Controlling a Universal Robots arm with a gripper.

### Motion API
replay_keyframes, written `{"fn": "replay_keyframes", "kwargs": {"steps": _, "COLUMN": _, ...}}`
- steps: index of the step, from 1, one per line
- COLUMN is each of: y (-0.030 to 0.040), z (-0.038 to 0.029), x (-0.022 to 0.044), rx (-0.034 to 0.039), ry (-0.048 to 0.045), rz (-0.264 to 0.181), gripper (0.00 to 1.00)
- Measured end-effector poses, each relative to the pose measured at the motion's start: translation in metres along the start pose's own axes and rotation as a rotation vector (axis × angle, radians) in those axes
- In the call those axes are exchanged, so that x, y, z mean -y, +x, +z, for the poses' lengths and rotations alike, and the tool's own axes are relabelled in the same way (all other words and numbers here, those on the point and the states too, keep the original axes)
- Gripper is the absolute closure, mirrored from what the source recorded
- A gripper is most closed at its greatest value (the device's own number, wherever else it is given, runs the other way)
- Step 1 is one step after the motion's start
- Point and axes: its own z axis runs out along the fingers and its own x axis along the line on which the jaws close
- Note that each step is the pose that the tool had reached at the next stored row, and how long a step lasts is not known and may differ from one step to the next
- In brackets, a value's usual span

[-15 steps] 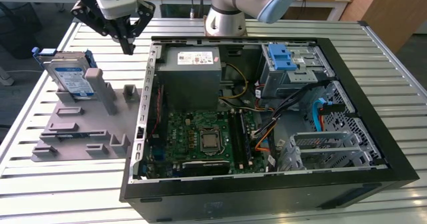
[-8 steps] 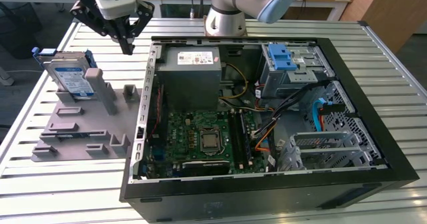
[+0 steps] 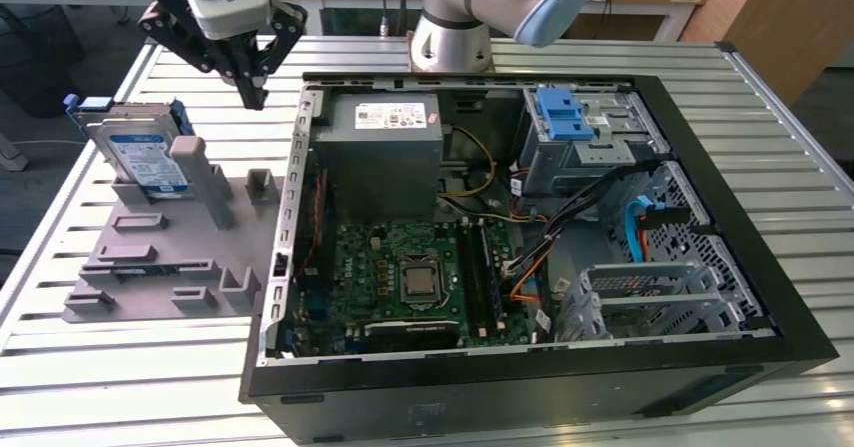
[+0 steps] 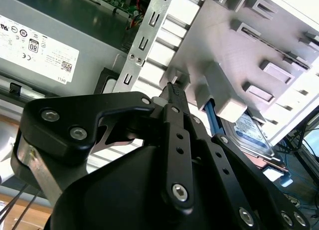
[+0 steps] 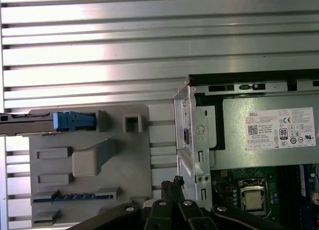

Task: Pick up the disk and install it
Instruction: 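Reach for the disk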

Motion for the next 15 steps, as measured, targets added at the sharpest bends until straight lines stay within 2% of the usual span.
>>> {"fn": "replay_keyframes", "kwargs": {"steps": 15, "y": 0.0029, "z": 0.0006, "x": 0.0002, "rx": 0.0, "ry": 0.0, "rz": 0.0, "gripper": 0.89}}
